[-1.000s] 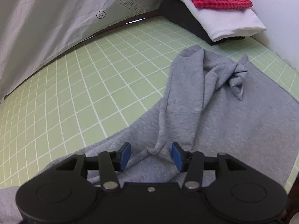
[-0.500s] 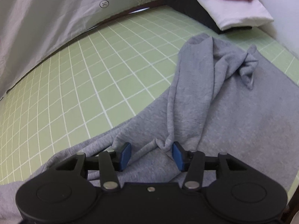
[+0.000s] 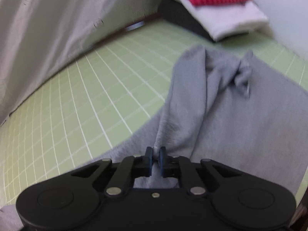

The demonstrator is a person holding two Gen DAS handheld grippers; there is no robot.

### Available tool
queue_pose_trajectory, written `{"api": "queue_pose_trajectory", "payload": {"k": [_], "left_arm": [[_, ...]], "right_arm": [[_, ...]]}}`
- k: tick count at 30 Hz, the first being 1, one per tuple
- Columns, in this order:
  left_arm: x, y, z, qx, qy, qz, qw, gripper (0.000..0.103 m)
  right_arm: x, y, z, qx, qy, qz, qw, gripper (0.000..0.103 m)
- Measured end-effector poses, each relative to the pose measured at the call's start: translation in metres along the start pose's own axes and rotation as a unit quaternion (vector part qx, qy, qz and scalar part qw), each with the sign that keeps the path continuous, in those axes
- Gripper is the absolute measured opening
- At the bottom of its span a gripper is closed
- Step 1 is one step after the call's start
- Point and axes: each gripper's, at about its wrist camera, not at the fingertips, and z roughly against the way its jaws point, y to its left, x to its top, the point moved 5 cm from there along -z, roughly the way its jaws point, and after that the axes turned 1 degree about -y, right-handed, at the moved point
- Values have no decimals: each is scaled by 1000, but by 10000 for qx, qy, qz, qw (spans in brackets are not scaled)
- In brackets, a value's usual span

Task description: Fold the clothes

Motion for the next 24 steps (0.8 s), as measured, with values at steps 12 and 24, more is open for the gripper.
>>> {"api": "queue_pose_trajectory", "payload": {"k": [12, 24], "left_arm": [[39, 32, 50, -278, -586, 820, 9945, 19], [123, 10, 19, -670, -738, 1069, 9893, 25]], "right_arm": [[64, 32, 31, 462, -926, 472, 9935, 4], [190, 134, -20, 837, -1931, 1426, 9671, 4]]}}
